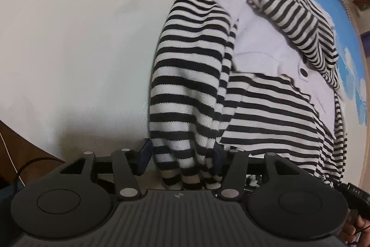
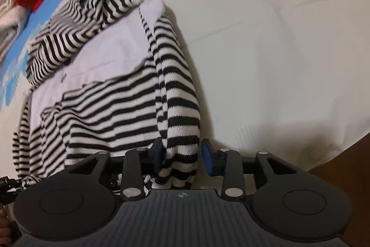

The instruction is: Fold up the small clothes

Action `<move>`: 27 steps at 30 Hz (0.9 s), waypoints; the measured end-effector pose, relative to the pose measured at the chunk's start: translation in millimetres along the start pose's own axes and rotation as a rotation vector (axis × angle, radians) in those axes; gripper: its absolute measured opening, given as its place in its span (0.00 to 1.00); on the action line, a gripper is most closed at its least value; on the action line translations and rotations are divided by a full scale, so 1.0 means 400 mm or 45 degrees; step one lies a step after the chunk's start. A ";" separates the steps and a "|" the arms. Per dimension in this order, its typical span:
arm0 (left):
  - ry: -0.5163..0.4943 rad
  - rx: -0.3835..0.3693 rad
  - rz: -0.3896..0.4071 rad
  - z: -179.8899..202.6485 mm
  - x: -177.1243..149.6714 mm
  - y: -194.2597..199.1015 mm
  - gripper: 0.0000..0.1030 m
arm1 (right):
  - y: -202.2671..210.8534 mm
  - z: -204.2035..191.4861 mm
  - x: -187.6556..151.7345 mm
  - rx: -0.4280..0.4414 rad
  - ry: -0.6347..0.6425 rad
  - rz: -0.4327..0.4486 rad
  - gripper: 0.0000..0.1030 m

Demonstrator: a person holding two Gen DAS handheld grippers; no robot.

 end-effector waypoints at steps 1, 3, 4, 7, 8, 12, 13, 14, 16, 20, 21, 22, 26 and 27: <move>0.006 0.000 0.001 -0.001 -0.001 -0.002 0.56 | -0.005 -0.001 -0.003 -0.012 0.005 -0.008 0.40; 0.004 0.004 0.007 0.001 -0.005 -0.001 0.56 | -0.015 -0.004 -0.009 -0.027 0.018 -0.019 0.40; -0.002 0.007 0.013 0.003 -0.006 -0.002 0.55 | -0.017 -0.006 -0.011 -0.032 0.026 -0.023 0.40; -0.026 0.012 0.034 0.013 -0.009 -0.005 0.38 | -0.020 -0.014 -0.017 -0.033 0.053 -0.024 0.40; -0.038 -0.003 0.041 0.016 -0.010 -0.004 0.28 | -0.019 -0.018 -0.018 -0.033 0.061 -0.020 0.33; -0.132 -0.034 0.143 0.040 -0.012 0.039 0.08 | 0.014 -0.036 -0.018 0.033 0.079 0.052 0.08; -0.166 -0.036 0.179 0.048 -0.012 0.060 0.08 | 0.032 -0.039 -0.015 0.056 0.076 0.088 0.07; -0.199 -0.054 0.219 0.057 -0.011 0.088 0.08 | 0.054 -0.042 -0.012 0.091 0.066 0.127 0.07; -0.251 -0.096 0.286 0.071 -0.012 0.146 0.08 | 0.102 -0.046 -0.006 0.164 0.051 0.199 0.06; -0.357 -0.161 0.388 0.097 -0.035 0.287 0.08 | 0.224 -0.039 -0.003 0.320 0.012 0.329 0.06; -0.381 -0.171 0.396 0.099 -0.046 0.320 0.08 | 0.251 -0.037 -0.008 0.344 0.011 0.343 0.05; -0.397 -0.181 0.397 0.098 -0.056 0.352 0.08 | 0.281 -0.038 -0.015 0.363 0.022 0.362 0.05; -0.444 -0.304 0.446 0.100 -0.109 0.493 0.08 | 0.421 -0.034 -0.066 0.447 0.023 0.397 0.05; -0.458 -0.334 0.470 0.099 -0.115 0.523 0.08 | 0.460 -0.032 -0.081 0.473 0.017 0.412 0.05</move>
Point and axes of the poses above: each gripper's, at about its wrist camera, not at the fingertips, and y roughly against the way its jaws point, z to its right, x to its top, the point moved 6 cm from there along -y, roughly the way its jaws point, and after that the axes turned 3 degrees about -y, right-handed, at the moved point
